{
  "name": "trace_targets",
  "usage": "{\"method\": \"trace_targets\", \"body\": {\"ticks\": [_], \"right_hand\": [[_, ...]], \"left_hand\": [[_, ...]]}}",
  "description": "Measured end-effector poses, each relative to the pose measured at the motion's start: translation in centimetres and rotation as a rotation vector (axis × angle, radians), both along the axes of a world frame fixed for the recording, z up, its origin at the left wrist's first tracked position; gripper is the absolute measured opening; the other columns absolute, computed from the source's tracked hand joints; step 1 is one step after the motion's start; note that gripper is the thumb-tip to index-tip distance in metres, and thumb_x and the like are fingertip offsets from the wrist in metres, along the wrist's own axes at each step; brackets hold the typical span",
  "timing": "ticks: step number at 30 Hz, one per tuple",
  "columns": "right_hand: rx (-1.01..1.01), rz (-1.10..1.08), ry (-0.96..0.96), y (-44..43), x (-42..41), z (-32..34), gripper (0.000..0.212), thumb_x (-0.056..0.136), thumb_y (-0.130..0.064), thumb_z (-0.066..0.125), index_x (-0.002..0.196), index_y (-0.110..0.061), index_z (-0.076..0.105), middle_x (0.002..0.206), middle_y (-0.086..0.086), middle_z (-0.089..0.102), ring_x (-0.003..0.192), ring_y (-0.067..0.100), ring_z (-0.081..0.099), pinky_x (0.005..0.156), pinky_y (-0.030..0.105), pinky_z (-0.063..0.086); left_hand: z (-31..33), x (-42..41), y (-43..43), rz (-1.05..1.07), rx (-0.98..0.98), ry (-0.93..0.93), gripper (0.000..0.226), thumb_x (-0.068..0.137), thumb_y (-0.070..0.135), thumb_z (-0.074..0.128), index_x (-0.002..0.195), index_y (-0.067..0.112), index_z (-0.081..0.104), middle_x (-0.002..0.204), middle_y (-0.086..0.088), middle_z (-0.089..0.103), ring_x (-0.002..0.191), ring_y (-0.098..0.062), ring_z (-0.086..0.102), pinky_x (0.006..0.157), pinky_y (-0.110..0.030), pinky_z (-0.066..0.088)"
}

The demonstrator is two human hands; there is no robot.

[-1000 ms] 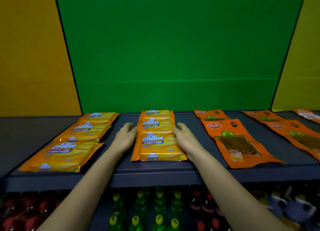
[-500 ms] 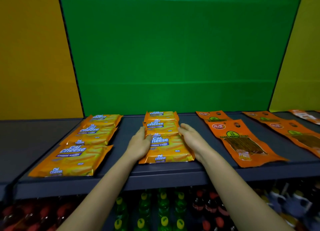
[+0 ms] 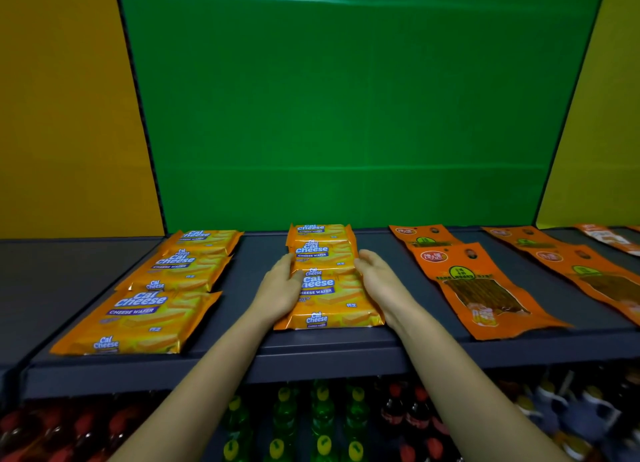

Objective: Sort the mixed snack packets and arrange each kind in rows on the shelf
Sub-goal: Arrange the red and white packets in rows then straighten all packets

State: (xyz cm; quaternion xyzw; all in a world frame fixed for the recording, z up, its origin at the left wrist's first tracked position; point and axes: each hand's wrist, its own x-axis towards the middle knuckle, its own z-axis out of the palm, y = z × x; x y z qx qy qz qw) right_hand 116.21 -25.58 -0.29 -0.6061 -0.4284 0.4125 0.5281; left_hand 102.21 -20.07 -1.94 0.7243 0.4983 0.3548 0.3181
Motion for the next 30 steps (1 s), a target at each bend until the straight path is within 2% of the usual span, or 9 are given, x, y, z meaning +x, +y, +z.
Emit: {"method": "trace_targets", "body": {"ticks": [2, 3, 6, 11, 14, 17, 24, 27, 30], "right_hand": [[-0.008, 0.001, -0.066, 0.1, 0.3, 0.0, 0.039, 0.101, -0.020, 0.036, 0.139, -0.014, 0.036, 0.128, 0.007, 0.054, 0.095, 0.015, 0.056, 0.079, 0.028, 0.047], [-0.009, -0.003, -0.144, 0.3, 0.6, -0.1, 0.040, 0.100, -0.021, 0.037, 0.140, -0.013, 0.035, 0.134, 0.008, 0.050, 0.104, 0.017, 0.055, 0.084, 0.029, 0.045], [-0.012, -0.026, -0.506, 0.9, 1.5, -0.3, 0.048, 0.098, -0.023, 0.042, 0.143, -0.010, 0.032, 0.147, 0.008, 0.038, 0.132, 0.023, 0.040, 0.105, 0.034, 0.034], [0.124, -0.094, -0.713, 1.3, 1.0, 0.8, 0.042, 0.096, -0.019, 0.044, 0.137, -0.008, 0.042, 0.143, 0.010, 0.043, 0.133, 0.024, 0.038, 0.106, 0.029, 0.028], [0.204, -0.044, -0.704, 1.5, -1.6, 2.2, 0.039, 0.096, -0.015, 0.044, 0.135, -0.009, 0.045, 0.141, 0.008, 0.047, 0.132, 0.023, 0.041, 0.107, 0.030, 0.029], [0.233, 0.066, -0.664, 2.2, -5.6, 3.2, 0.041, 0.096, -0.015, 0.043, 0.137, -0.009, 0.042, 0.144, 0.007, 0.044, 0.134, 0.022, 0.039, 0.111, 0.033, 0.031], [0.159, 0.135, -0.523, 4.9, -15.2, 1.7, 0.044, 0.097, -0.013, 0.042, 0.139, -0.003, 0.038, 0.147, 0.012, 0.040, 0.137, 0.024, 0.036, 0.114, 0.033, 0.026], [0.123, 0.058, -0.342, 5.3, -18.2, 0.6, 0.040, 0.096, -0.014, 0.044, 0.135, -0.003, 0.044, 0.142, 0.010, 0.045, 0.131, 0.022, 0.042, 0.105, 0.029, 0.031], [0.101, -0.007, -0.244, 5.2, -20.1, -0.6, 0.045, 0.098, -0.016, 0.041, 0.141, -0.006, 0.035, 0.147, 0.008, 0.039, 0.132, 0.021, 0.040, 0.099, 0.027, 0.033]], "left_hand": [[-0.2, -0.1, 0.1, 0.004, 0.009, 0.026, 0.040, 0.098, 0.017, 0.038, 0.138, 0.012, 0.037, 0.139, -0.008, 0.047, 0.123, -0.024, 0.048, 0.097, -0.027, 0.037], [-0.3, -0.2, 0.2, 0.009, 0.018, 0.053, 0.041, 0.098, 0.017, 0.038, 0.138, 0.011, 0.037, 0.141, -0.008, 0.046, 0.126, -0.024, 0.047, 0.100, -0.029, 0.036], [-0.5, -0.4, 0.5, 0.041, 0.081, 0.179, 0.043, 0.098, 0.021, 0.038, 0.140, 0.010, 0.036, 0.149, -0.010, 0.036, 0.136, -0.026, 0.035, 0.110, -0.034, 0.028], [1.7, -2.6, 0.1, 0.161, 0.287, 0.310, 0.030, 0.096, 0.021, 0.039, 0.118, 0.011, 0.057, 0.125, -0.010, 0.060, 0.117, -0.029, 0.052, 0.094, -0.036, 0.042], [3.6, -6.0, 0.0, 0.217, 0.357, 0.323, 0.029, 0.096, 0.020, 0.041, 0.115, 0.012, 0.061, 0.123, -0.010, 0.062, 0.115, -0.029, 0.054, 0.093, -0.036, 0.044], [4.9, -11.0, 0.9, 0.289, 0.321, 0.328, 0.028, 0.095, 0.022, 0.044, 0.114, 0.013, 0.063, 0.121, -0.011, 0.064, 0.115, -0.030, 0.055, 0.091, -0.035, 0.043], [3.6, -21.3, 3.3, 0.343, 0.100, 0.215, 0.030, 0.094, 0.020, 0.044, 0.116, 0.007, 0.060, 0.124, -0.013, 0.060, 0.116, -0.028, 0.053, 0.090, -0.033, 0.040], [2.1, -23.9, 3.9, 0.284, -0.053, 0.110, 0.033, 0.095, 0.027, 0.044, 0.122, 0.011, 0.053, 0.126, -0.012, 0.058, 0.114, -0.027, 0.054, 0.096, -0.034, 0.041], [1.2, -25.3, 3.6, 0.186, -0.171, 0.018, 0.043, 0.097, 0.033, 0.041, 0.135, 0.014, 0.040, 0.131, -0.010, 0.053, 0.116, -0.024, 0.053, 0.102, -0.039, 0.041]]}}
